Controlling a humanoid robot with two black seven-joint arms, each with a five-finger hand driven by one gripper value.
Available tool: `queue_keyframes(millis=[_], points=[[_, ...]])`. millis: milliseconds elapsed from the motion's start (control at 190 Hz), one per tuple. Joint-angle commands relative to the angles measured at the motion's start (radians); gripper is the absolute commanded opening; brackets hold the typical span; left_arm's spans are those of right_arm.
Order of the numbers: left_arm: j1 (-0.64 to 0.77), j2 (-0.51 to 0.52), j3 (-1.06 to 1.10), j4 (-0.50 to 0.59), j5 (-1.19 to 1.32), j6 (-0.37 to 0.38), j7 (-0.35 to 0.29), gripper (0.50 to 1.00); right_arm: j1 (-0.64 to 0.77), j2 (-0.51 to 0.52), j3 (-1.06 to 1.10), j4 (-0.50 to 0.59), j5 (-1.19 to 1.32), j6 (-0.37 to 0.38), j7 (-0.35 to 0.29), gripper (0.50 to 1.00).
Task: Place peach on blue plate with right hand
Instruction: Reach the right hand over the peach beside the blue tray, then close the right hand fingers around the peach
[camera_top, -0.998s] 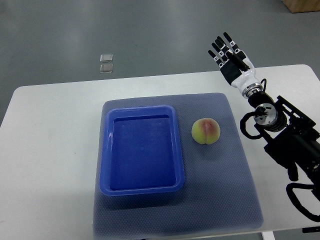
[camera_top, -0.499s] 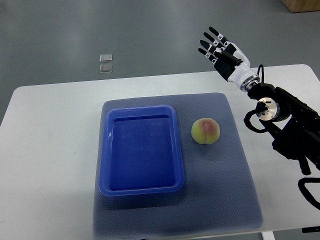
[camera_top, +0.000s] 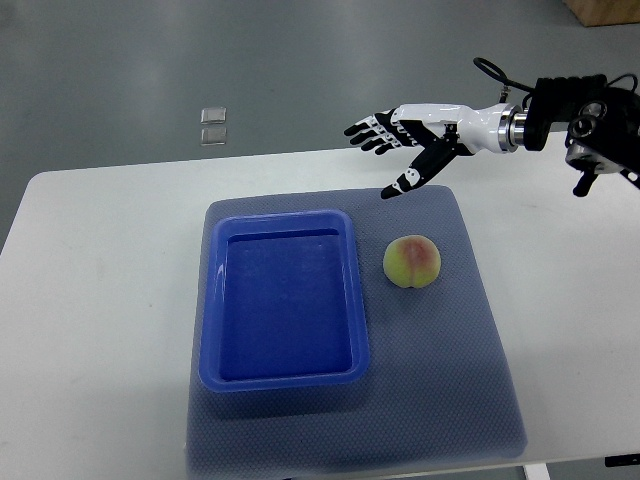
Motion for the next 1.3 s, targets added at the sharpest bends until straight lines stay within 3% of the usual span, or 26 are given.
queue_keyframes(millis=[0, 142, 158, 352, 447, 1051, 1292], points=[[0.000, 0.000, 0.000, -0.002, 0.000, -0.001, 0.000, 1.000, 0.142, -0.027, -0.189, 0.034, -0.009, 0.025, -0.087, 0.932], [-0.001, 0.000, 0.002, -0.010, 0.000, -0.001, 0.000, 1.000, 0.239, -0.052, -0.320, 0.100, -0.017, 0.017, -0.122, 0.932], [-0.001, 0.000, 0.002, -0.014, 0.000, -0.001, 0.000, 1.000, 0.289, -0.081, -0.350, 0.152, -0.012, 0.014, -0.133, 0.932], [-0.003, 0.000, 0.000, -0.021, 0.003, -0.001, 0.000, 1.000, 0.302, -0.085, -0.363, 0.183, -0.012, 0.001, -0.136, 0.930], [-0.003, 0.000, 0.000, -0.036, 0.002, -0.003, 0.000, 1.000, 0.277, -0.076, -0.398, 0.183, -0.011, -0.070, -0.147, 0.930], [-0.004, 0.000, 0.002, -0.036, 0.002, -0.001, 0.000, 1.000, 0.067, -0.009, -0.398, 0.167, -0.049, -0.204, -0.138, 0.930], [-0.004, 0.000, 0.000, -0.036, 0.002, -0.001, 0.000, 1.000, 0.006, 0.019, -0.395, 0.160, -0.067, -0.289, -0.130, 0.917]])
